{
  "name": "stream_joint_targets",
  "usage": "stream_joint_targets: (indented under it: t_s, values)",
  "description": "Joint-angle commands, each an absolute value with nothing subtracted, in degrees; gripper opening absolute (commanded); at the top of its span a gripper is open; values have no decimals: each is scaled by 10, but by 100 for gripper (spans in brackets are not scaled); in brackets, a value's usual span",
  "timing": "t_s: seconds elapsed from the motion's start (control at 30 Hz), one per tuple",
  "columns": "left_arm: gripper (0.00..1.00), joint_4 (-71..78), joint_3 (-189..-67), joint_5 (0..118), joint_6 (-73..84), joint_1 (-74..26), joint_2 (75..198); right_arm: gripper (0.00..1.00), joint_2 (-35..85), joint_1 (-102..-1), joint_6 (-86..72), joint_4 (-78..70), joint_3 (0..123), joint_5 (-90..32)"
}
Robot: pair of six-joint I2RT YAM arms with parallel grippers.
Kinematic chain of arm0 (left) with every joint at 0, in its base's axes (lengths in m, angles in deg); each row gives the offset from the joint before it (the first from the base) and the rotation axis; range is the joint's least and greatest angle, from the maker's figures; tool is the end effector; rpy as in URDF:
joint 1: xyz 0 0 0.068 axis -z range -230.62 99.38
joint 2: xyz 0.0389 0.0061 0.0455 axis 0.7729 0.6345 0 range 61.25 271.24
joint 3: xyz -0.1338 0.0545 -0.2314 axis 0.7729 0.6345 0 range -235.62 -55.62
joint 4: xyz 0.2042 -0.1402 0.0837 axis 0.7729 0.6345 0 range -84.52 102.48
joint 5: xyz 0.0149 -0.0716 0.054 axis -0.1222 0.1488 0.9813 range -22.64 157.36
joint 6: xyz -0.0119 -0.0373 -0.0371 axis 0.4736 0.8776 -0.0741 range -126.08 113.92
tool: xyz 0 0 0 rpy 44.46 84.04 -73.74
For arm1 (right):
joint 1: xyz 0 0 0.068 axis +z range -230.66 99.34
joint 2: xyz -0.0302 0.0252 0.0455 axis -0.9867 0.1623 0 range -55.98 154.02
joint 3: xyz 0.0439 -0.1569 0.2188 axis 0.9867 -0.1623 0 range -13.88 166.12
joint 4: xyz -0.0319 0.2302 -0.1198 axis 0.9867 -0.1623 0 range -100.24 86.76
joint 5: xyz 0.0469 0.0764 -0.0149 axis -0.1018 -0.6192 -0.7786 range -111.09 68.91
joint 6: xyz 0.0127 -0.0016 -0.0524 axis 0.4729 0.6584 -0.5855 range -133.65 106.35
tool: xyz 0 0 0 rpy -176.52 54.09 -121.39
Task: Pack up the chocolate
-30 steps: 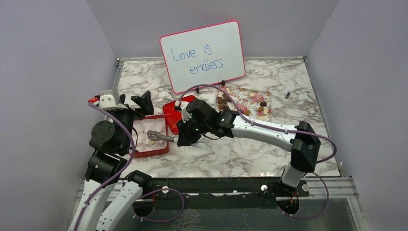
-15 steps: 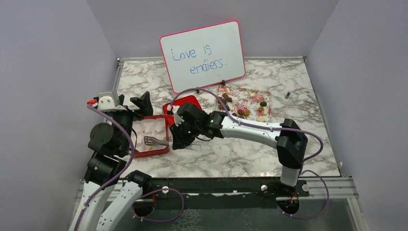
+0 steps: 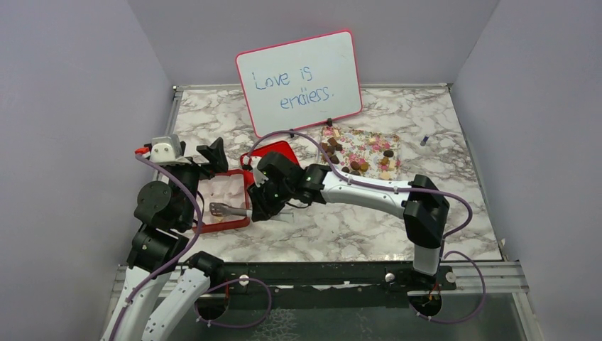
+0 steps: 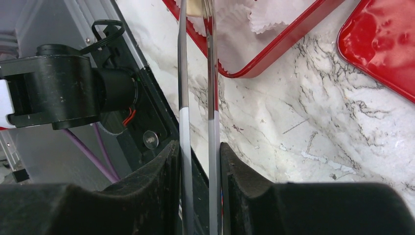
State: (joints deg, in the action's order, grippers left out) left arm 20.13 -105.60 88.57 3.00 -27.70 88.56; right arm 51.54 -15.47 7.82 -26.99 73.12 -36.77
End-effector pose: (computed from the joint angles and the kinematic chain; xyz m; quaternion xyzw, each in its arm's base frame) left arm 0.0921 -0.0249 0.3994 -0.0603 0.6568 -0.0884 0.7464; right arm 0.1705 0.3920 0.2599 -0.3891 0.8275 0.3556 0.1937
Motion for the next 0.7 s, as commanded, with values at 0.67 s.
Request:
stream_joint_targets:
  t_s: [0.67]
  values:
    - [99, 183, -1040, 870, 51, -274, 892, 37, 443, -151, 50, -296, 733, -246]
